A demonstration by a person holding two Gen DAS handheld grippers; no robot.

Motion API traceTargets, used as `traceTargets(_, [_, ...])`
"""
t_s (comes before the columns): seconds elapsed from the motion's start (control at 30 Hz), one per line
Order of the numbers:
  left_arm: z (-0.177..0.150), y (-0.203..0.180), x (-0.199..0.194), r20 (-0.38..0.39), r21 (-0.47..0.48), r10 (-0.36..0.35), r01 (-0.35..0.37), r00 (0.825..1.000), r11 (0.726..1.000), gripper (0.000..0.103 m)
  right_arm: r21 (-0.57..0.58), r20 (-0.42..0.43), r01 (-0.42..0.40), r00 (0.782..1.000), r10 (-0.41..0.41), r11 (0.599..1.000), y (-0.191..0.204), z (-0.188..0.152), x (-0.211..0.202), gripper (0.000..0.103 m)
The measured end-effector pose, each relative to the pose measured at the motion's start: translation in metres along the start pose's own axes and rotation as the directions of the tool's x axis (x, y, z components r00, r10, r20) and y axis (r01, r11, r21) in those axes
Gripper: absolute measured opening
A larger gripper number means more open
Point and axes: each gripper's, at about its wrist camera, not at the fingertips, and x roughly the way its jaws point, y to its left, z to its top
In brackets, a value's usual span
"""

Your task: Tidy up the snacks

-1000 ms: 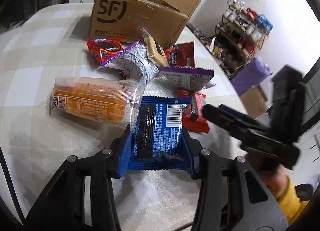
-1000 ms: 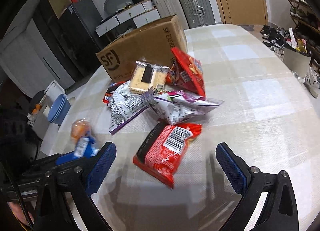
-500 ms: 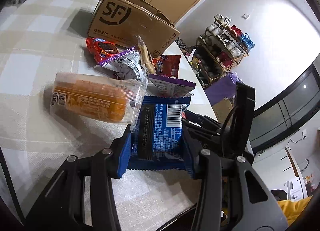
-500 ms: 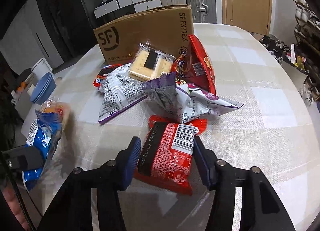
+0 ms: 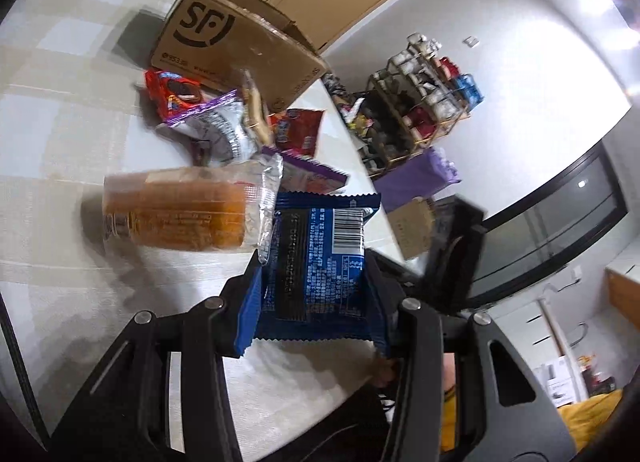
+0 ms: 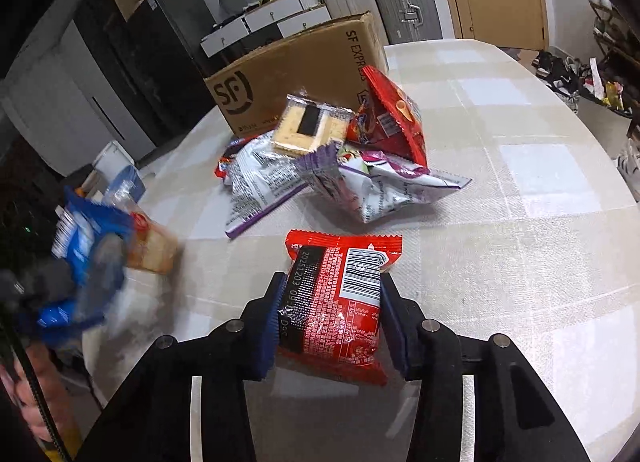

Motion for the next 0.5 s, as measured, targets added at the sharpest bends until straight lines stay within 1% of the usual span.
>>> traceTargets(0.03, [0.001,-0.001,-0.002,0.008,-0.005,-0.008,0.008,1.0,1.0,0.041,0.006,-0.001,-0.011,1.0,0.011,1.0,0.0,-0.001,0.0,0.045])
traceTargets(0.17, [0.003,-0.014,-0.01,0.03,0.028,0.018,-0.018,0.999,0.999,0.041,0.006,0.0,-0.019,1.0,0.019,1.0,0.0,-0.003,-0.001,0.045])
traceTargets(0.33, [0.008,-0.03,-0.026,0.068,0.06,0.019,-0.023,0.997,0.998,0.042,0.007,0.0,-0.033,0.999,0.033,0.999,0.0,-0.003,-0.001,0.045])
traceTargets(0.4, [0.013,-0.03,-0.034,0.091,0.044,0.008,-0.012,0.996,0.999,0.042,0.008,0.0,-0.037,0.999,0.037,0.999,0.0,-0.004,-0.001,0.045])
traceTargets(0.5, [0.023,-0.02,-0.038,0.094,-0.015,-0.03,0.031,0.995,0.999,0.042,0.004,0.001,-0.036,0.999,0.036,0.999,0.0,-0.004,-0.001,0.045])
